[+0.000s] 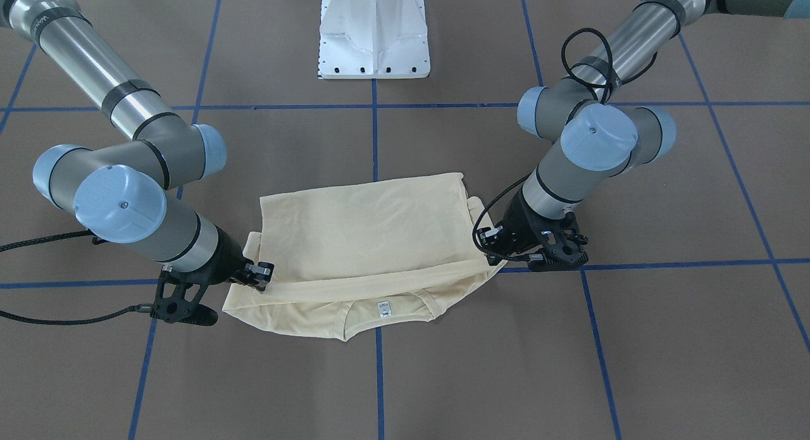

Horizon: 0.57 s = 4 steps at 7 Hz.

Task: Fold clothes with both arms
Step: 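Lower both hem corners onto the collar and open both grippers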

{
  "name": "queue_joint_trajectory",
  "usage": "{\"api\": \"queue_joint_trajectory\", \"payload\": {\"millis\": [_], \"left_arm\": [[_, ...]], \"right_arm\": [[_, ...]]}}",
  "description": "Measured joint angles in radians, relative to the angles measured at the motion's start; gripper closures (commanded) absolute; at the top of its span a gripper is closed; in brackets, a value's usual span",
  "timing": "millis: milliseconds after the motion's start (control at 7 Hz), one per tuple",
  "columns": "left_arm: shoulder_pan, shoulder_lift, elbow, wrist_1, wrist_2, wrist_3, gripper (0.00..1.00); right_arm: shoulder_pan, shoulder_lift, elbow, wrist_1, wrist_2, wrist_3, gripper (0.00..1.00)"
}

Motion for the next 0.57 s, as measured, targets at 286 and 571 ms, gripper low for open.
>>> {"api": "queue_joint_trajectory", "payload": {"millis": [286, 571], "left_arm": [[0.000, -0.004, 0.022, -0.012, 0.010, 0.003, 1.00], [0.000, -0.012, 0.047, -0.015, 0.021, 0.005, 1.00]], "right_arm": [[0.000, 0.004, -0.015, 0.003, -0.018, -0.001, 1.00], [0.000, 0.016, -0.042, 0.006, -0.047, -0.002, 1.00]]}}
